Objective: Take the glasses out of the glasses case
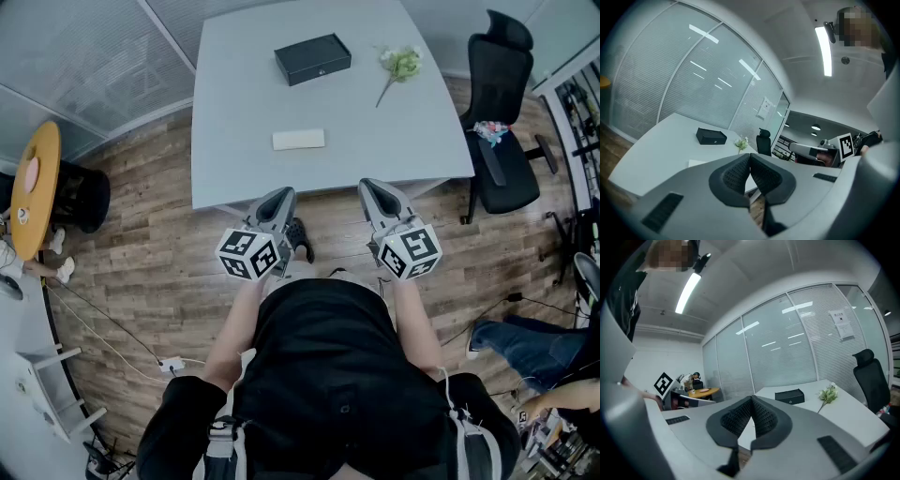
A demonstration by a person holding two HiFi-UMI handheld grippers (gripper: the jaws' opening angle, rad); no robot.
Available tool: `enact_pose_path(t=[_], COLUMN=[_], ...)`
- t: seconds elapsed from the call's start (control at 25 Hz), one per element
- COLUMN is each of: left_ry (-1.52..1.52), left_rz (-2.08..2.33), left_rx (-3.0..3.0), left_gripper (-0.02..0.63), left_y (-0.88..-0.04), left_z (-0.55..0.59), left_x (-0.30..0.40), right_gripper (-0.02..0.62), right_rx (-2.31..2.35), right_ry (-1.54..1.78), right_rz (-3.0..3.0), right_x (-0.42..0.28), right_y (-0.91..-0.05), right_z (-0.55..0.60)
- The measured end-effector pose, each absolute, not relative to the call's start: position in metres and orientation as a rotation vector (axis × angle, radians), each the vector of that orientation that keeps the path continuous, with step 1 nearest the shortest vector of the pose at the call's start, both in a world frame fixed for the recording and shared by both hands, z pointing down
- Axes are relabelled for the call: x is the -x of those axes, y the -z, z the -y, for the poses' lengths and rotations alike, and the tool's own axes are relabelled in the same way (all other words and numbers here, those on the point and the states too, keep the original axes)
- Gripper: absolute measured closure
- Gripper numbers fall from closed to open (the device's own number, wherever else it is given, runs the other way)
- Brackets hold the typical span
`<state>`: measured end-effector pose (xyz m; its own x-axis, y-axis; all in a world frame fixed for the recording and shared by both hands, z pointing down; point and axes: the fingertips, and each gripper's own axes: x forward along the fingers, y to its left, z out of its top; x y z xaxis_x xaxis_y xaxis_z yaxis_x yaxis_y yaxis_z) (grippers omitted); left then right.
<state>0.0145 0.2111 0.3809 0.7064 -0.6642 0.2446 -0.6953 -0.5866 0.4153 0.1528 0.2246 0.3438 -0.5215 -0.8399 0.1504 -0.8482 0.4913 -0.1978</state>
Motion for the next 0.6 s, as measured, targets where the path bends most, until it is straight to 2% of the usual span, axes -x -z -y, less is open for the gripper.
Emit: enact_pose_path(t=[0.6], left_ry=[-0.126], left_rz=[1.051], left_rx=[-2.434], left_gripper=[0.583], left_y=[-0.387], left_z=[-0.236], left_x=[-0.035], right_gripper=[0.581], right_rx=[-1.461], right_ry=[-0.348], right_rz=[2.682], right_x=[-0.155], right_y=[-0.350], right_z=[-0.251])
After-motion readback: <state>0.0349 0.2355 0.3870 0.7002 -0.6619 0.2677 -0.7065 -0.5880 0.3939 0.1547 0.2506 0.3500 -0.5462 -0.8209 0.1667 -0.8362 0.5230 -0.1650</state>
